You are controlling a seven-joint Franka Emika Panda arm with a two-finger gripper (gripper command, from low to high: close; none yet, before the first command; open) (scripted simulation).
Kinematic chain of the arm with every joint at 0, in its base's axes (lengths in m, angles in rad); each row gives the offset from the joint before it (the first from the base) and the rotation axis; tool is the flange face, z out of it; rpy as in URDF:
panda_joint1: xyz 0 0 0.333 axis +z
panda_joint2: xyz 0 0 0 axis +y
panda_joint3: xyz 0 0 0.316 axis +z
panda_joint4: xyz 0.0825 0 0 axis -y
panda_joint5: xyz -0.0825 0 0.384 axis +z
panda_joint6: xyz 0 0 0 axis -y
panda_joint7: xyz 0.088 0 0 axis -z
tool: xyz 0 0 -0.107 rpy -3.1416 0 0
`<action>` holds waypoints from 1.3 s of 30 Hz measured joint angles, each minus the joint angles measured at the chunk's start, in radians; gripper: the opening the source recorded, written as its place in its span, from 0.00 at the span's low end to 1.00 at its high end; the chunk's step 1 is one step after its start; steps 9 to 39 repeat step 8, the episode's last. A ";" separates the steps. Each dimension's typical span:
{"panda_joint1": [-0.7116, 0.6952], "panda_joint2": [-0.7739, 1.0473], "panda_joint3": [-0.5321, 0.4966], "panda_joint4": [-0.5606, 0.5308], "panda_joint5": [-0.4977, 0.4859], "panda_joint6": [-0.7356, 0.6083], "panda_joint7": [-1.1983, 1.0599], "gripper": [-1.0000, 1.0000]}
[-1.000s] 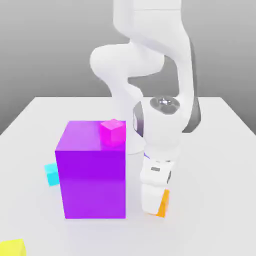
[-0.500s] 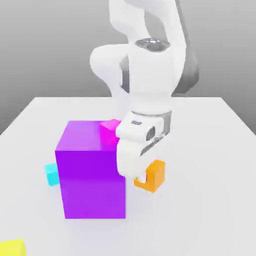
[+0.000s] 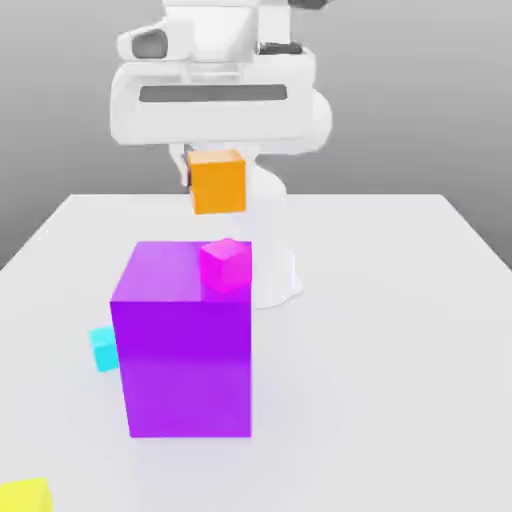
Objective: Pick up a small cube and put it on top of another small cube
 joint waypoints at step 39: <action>-0.004 0.040 0.004 -0.106 0.006 0.135 0.006 1.00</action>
